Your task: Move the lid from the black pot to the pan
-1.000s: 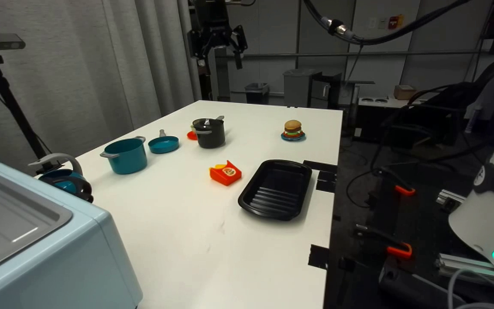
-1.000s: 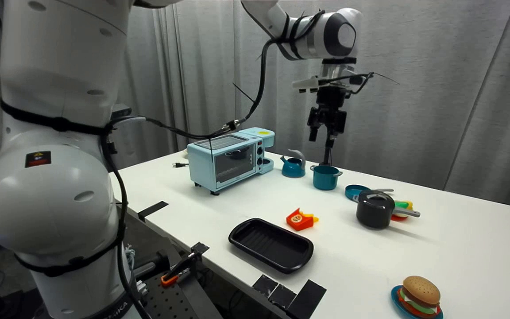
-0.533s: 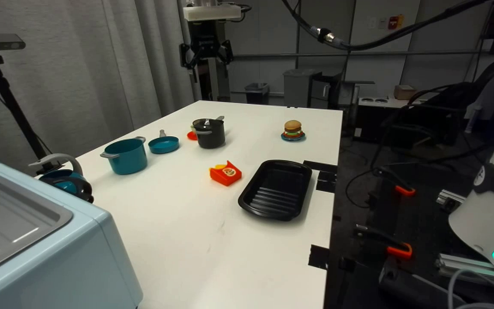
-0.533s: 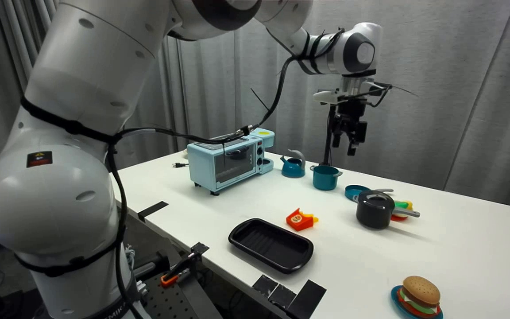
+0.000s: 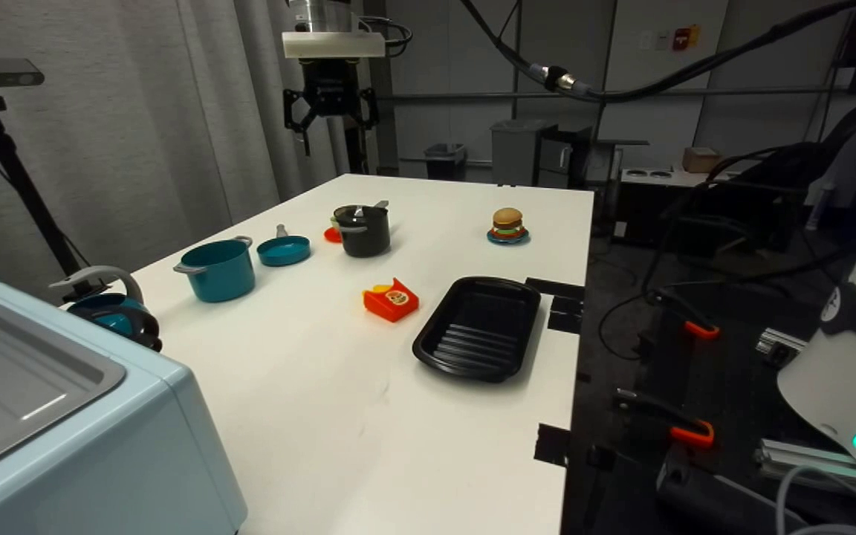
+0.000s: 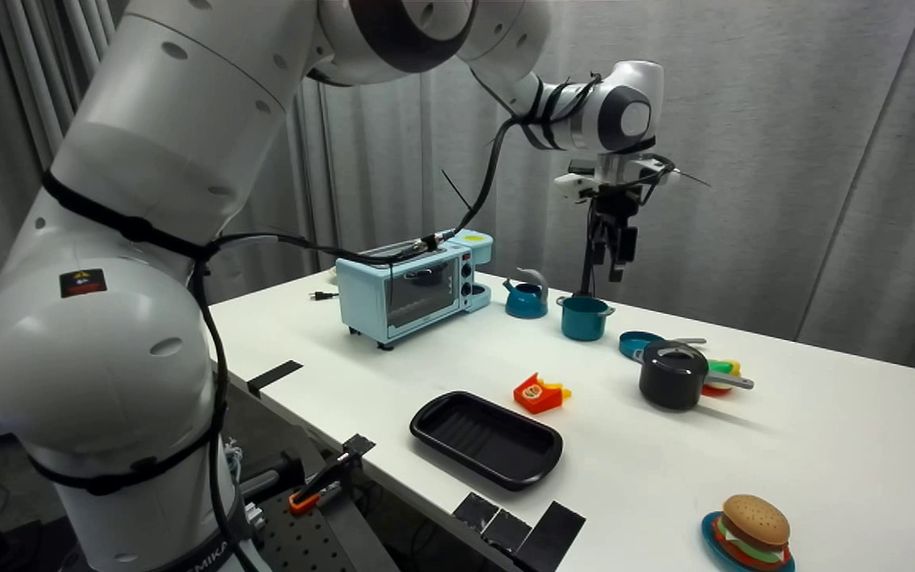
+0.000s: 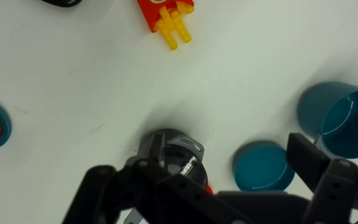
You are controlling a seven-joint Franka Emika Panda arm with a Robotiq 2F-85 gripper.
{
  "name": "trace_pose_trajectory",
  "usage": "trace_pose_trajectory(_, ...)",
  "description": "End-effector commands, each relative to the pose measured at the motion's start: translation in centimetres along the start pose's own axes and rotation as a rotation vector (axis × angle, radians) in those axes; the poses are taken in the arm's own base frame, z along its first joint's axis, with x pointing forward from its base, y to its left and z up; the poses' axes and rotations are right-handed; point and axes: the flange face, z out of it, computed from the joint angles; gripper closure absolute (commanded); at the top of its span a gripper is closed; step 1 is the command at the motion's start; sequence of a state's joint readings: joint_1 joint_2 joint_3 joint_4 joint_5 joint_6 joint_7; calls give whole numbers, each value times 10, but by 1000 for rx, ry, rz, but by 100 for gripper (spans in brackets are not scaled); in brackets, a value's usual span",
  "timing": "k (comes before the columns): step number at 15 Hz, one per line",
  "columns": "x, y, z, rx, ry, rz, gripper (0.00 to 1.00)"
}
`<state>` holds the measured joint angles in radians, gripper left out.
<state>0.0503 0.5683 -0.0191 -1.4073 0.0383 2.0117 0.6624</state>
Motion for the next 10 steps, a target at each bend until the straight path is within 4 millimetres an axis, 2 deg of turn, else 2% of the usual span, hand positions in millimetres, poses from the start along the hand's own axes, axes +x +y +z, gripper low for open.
trace_pose_trajectory(1, 1, 1, -1, -1, 0, 2, 0)
trace_pose_trajectory(4, 1, 1, -1, -1, 0, 3, 0)
trace_pose_trajectory(10, 30, 11, 22, -29, 132, -53, 0)
